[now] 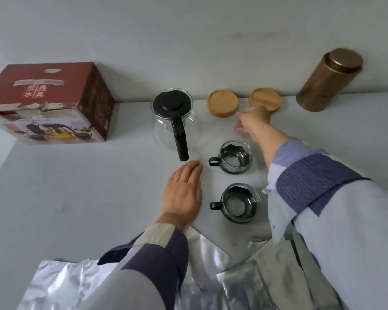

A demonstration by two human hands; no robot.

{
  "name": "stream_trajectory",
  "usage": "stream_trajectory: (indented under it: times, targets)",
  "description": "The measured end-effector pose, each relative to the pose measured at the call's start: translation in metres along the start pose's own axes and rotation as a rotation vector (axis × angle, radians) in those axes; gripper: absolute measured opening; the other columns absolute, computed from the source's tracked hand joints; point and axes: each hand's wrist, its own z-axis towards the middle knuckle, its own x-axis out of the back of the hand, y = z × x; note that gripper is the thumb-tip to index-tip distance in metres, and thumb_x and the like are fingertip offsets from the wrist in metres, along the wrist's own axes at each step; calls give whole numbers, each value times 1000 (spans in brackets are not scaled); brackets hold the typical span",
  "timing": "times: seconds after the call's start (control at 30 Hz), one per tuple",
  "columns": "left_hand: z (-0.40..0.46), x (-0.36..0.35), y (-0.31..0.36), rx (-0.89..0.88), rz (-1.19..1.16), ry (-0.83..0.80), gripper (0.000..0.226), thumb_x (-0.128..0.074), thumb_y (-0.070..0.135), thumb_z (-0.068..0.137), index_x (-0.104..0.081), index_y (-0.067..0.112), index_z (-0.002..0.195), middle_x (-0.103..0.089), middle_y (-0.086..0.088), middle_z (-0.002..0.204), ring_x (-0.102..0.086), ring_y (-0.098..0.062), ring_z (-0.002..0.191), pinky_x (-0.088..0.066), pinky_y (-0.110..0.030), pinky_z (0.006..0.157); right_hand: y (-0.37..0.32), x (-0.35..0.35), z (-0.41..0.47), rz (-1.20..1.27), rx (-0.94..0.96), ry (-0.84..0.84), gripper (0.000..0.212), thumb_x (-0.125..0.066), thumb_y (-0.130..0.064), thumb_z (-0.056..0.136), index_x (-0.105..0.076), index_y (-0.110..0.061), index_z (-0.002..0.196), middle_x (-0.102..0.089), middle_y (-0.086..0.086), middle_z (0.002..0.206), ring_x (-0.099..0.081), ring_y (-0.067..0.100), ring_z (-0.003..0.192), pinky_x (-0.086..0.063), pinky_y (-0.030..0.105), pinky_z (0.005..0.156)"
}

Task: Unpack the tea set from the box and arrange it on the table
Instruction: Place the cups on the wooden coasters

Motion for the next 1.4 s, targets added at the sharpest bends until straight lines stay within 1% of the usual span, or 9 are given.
stream_trajectory:
  times: [0.13, 0.27, 0.43, 0.53, 0.77, 0.87, 0.97, 1.17, 1.4]
  targets:
    - [0, 0, -1, 6, -14, 10, 43, -41, 22, 94, -53, 12, 134, -51, -1, 138, -44, -17, 130, -28, -28, 112, 1, -18, 29, 31, -42, 35, 18, -57, -10, 89, -59, -3, 106, -58, 7, 65, -59, 19, 50, -61, 39, 66]
    - [1, 1, 0, 6, -30, 13, 42, -44, 19, 94, -54, 11, 134, -51, -1, 138, -44, -17, 131, -29, -29, 112, 4, -31, 47, 20, -40, 67, 16, -59, -20, 88, -55, -8, 79, -62, 8, 63, -64, 20, 51, -60, 38, 59]
    - [0, -2, 0, 10, -24, -1, 45, -40, 22, 95, -51, 12, 137, -48, -2, 143, -41, -17, 135, -28, -30, 114, 3, -35, 59, 17, -80, 52, 21, -54, -18, 89, -54, -4, 106, -62, 9, 62, -63, 16, 48, -51, 29, 42]
    - [-1, -2, 1, 16, -21, 3, 46, -39, 23, 95, -50, 12, 138, -47, -3, 145, -40, -17, 136, -28, -31, 114, 2, -35, 67, 6, -140, 7, 31, -44, -13, 95, -50, 2, 121, -68, 14, 83, -61, 16, 51, -46, 26, 36]
    - [-1, -6, -2, 0, -15, 25, 45, -41, 22, 95, -50, 11, 138, -48, -4, 145, -41, -19, 136, -29, -33, 114, -1, -9, 38, 1, -147, 7, 22, -41, -8, 98, -51, -2, 116, -65, 19, 85, -61, 23, 43, -45, 25, 28]
    - [-1, -8, -2, -2, -33, 34, 44, -43, 20, 94, -51, 11, 137, -48, -4, 144, -43, -20, 134, -32, -35, 112, 8, 0, 19, -53, -159, 67, 15, -46, -6, 97, -59, -1, 91, -65, 24, 82, -64, 29, 54, -58, 37, 47]
    - [-1, -8, -2, -4, -41, 43, 44, -41, 20, 94, -53, 10, 136, -50, -5, 142, -45, -20, 132, -34, -37, 111, 22, 3, 14, -136, -124, 106, 17, -54, -5, 93, -67, 2, 102, -70, 23, 93, -71, 35, 73, -60, 45, 70]
    - [0, -8, -3, -12, -51, 67, 42, -43, 18, 94, -54, 10, 134, -51, -5, 140, -45, -19, 132, -33, -34, 112, 32, 7, 3, -544, 74, 171, 23, -63, -19, 85, -71, -13, 106, -72, 11, 105, -69, 28, 96, -53, 30, 83]
    - [0, -8, -4, -15, -53, 59, 42, -44, 18, 95, -54, 10, 134, -51, -5, 140, -46, -20, 131, -32, -33, 112, 8, 22, -34, -547, 183, 183, 27, -57, -16, 92, -65, -5, 115, -65, 13, 121, -60, 30, 113, -47, 32, 91]
